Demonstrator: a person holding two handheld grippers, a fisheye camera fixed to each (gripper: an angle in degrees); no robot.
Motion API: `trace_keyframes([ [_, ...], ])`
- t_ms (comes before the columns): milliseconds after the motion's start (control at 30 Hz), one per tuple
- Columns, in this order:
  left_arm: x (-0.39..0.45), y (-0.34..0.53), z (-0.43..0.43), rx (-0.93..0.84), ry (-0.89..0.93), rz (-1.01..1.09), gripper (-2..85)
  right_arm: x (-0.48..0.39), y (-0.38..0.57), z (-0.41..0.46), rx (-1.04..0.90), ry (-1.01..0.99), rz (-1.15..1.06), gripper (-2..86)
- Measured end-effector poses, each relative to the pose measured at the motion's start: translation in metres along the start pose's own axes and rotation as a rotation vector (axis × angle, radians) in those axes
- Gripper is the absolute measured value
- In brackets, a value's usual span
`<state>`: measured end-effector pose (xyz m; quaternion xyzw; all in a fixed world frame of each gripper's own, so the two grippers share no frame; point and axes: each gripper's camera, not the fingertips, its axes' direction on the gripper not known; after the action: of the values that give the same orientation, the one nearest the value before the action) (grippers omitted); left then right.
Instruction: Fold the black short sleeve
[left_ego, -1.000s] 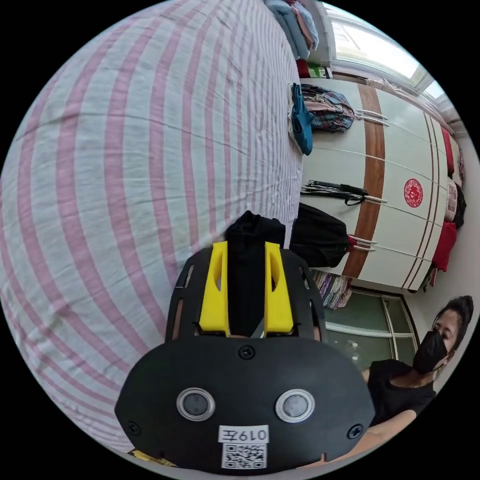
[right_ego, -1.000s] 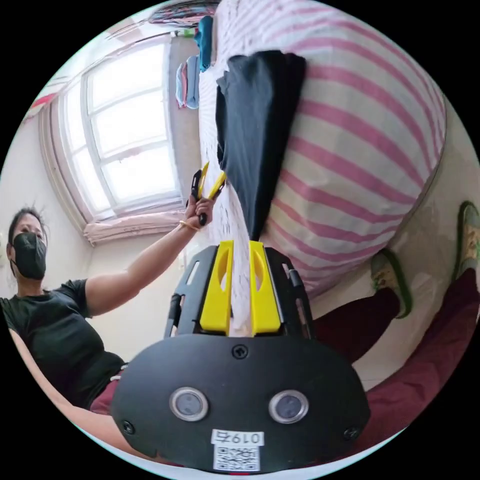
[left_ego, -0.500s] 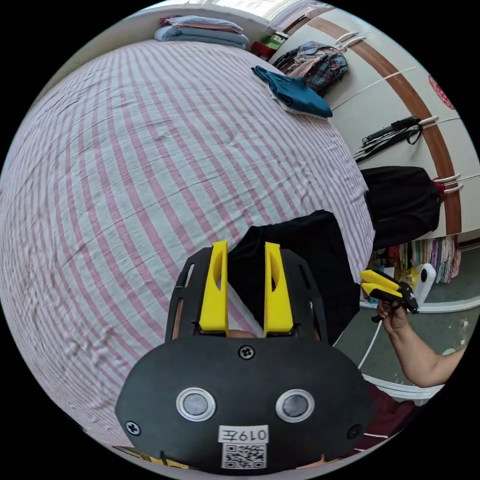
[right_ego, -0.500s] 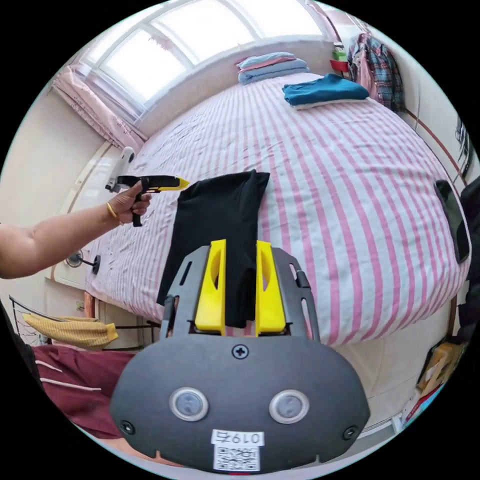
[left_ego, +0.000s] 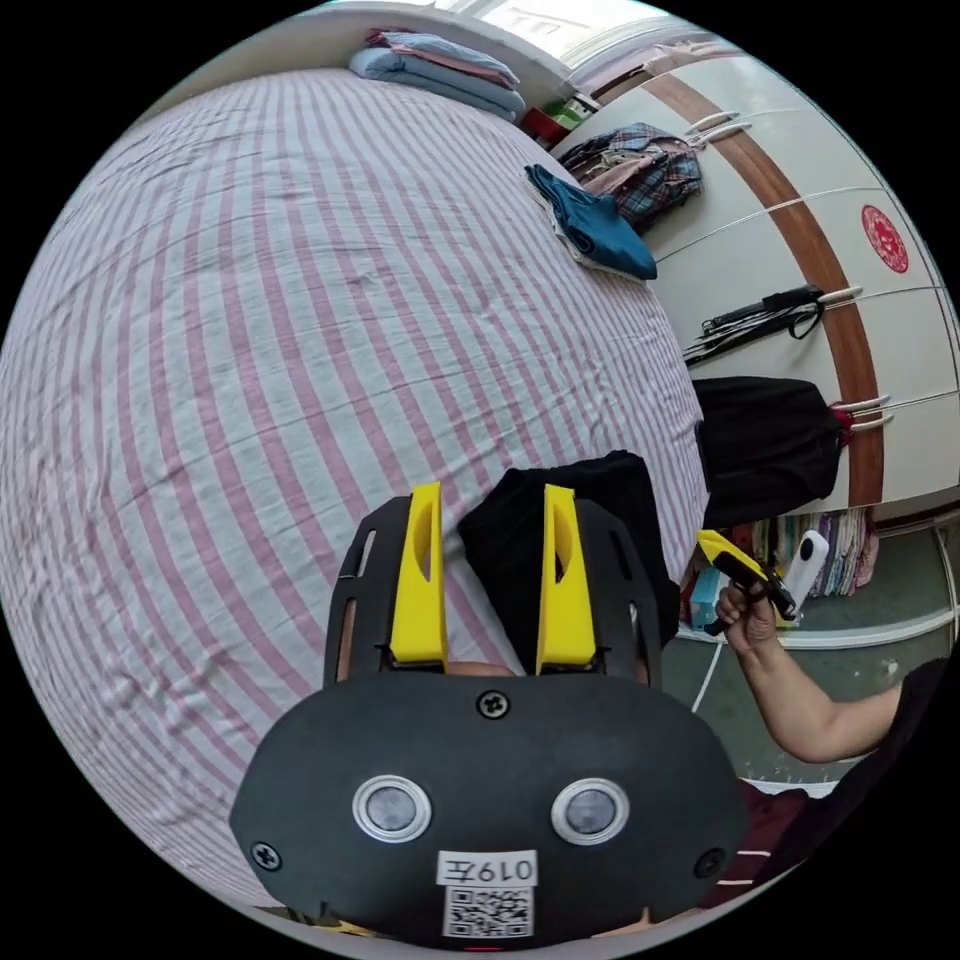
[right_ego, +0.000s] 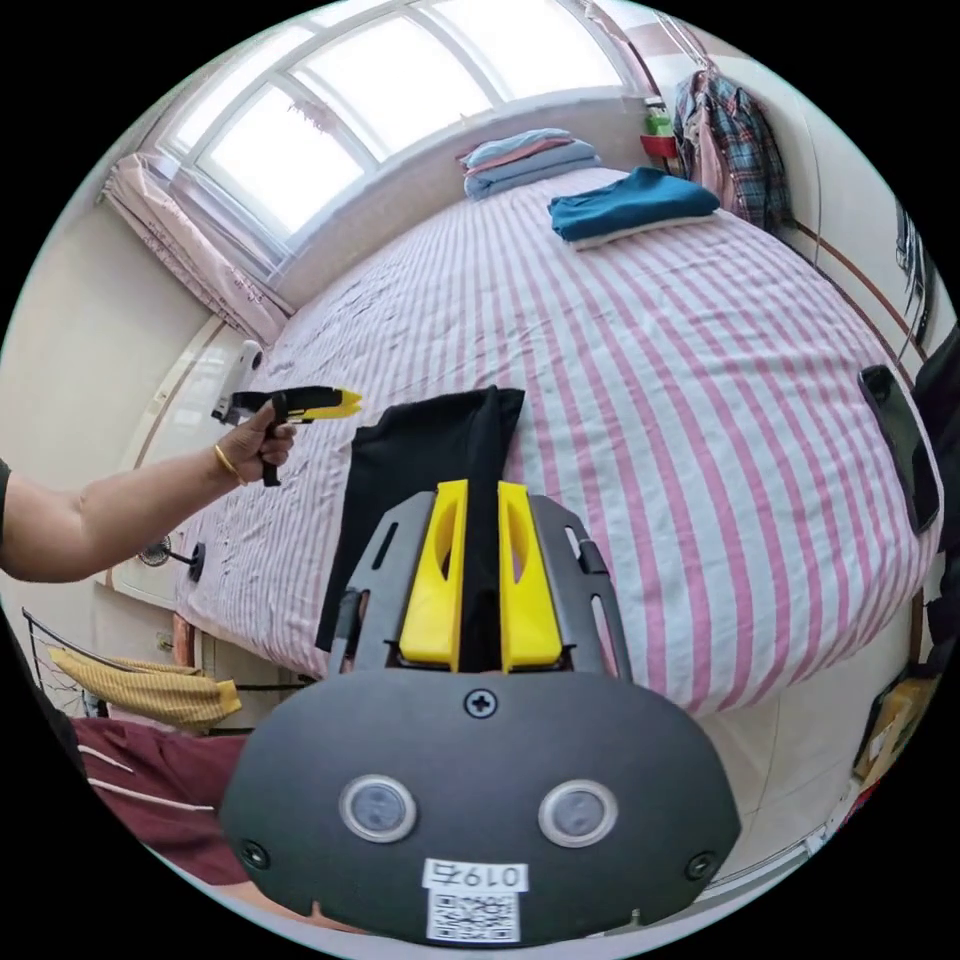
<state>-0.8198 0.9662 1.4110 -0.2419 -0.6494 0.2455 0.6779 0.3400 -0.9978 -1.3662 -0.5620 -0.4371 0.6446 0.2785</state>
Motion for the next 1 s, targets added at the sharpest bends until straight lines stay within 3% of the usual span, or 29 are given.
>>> trace_keyframes([
  [300,-0.101,0.033,-0.029,-0.031,0.128,-0.128,10.4,0.094,-0.144,0.106,-0.140,-0.069,-0.026,11.2],
  [533,-0.168,0.031,-0.075,-0.039,0.077,-0.155,4.0,0.161,-0.177,0.133,-0.192,-0.087,0.032,2.0],
  [667,-0.199,0.031,-0.107,-0.042,0.035,-0.151,4.4,0.184,-0.191,0.137,-0.208,-0.034,0.008,2.0],
  [767,-0.231,0.037,-0.137,-0.011,0.113,-0.188,7.4,0.200,-0.203,0.135,-0.208,-0.033,0.002,4.0],
  [1000,-0.277,0.086,-0.243,0.090,0.196,-0.178,12.4,0.218,-0.195,0.044,-0.186,-0.001,-0.154,6.3],
])
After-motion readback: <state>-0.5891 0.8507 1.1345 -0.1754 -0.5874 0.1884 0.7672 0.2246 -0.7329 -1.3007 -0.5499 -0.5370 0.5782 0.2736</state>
